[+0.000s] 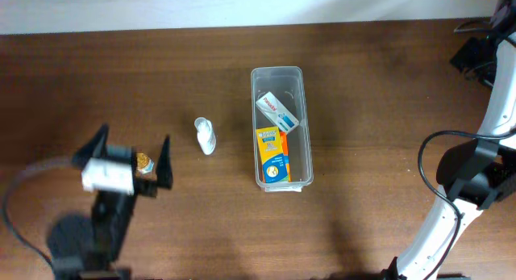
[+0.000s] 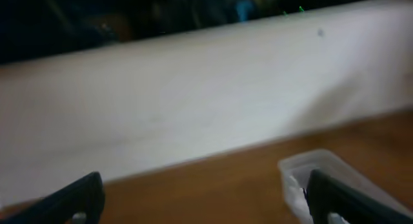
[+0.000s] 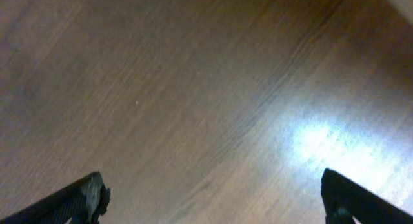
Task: Pack container
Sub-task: 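Move the left gripper forward toward the white spray bottle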
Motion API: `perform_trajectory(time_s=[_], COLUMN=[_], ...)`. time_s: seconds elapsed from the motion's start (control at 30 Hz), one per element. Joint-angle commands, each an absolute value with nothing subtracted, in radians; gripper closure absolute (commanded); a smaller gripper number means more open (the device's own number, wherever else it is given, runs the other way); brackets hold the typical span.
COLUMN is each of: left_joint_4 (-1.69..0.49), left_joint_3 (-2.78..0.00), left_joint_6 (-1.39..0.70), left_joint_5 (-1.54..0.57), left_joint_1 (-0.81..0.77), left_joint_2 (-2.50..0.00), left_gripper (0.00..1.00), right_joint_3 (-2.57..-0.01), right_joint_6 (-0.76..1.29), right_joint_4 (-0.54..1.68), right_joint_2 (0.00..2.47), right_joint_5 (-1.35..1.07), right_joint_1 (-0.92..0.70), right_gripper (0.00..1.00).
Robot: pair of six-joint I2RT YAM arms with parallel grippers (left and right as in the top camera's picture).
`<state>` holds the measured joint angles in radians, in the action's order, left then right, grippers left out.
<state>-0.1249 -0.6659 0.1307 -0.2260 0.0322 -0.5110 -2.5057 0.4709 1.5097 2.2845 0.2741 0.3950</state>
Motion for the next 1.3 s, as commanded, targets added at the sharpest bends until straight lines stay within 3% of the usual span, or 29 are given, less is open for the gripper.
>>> perform_trajectory(time_s=[0.0, 0.27, 0.37, 0.57, 0.87, 1.27], left_joint_4=[-0.237, -0.714, -0.75, -0.626, -0.806, -0.825], left_joint_3=[-0.919, -1.47, -1.586, -1.593, -1.593, -1.592], left_joint_6=[0.121, 0.121, 0.121, 0.119, -0.046, -0.045], left_joint_5=[-0.381, -0.464, -0.464, -0.582, -0.168, -0.163], left_joint_1=[0.037, -0.012, -0.059, -0.071, -0.117, -0.222], left_joint_2=[-0.739, -1.235, -1.382, -1.506, -1.576, -1.685], left_gripper=[0.0, 0.01, 0.01, 0.0, 0.01, 0.01], right_joint_3=[-2.504, -2.504, -2.504, -2.504, -2.504, -2.504], right_joint_6=[0.476, 0.476, 0.476, 0.476, 0.476, 0.476], right_joint_4=[1.51, 1.51, 1.51, 1.51, 1.51, 1.51], right_joint_2=[2.28, 2.28, 2.28, 2.28, 2.28, 2.28], right_joint_5=[0.293, 0.293, 0.293, 0.293, 0.293, 0.293], right_joint_1=[0.394, 0.394, 0.394, 0.394, 0.394, 0.394], right_gripper=[0.02, 0.02, 0.02, 0.02, 0.01, 0.02])
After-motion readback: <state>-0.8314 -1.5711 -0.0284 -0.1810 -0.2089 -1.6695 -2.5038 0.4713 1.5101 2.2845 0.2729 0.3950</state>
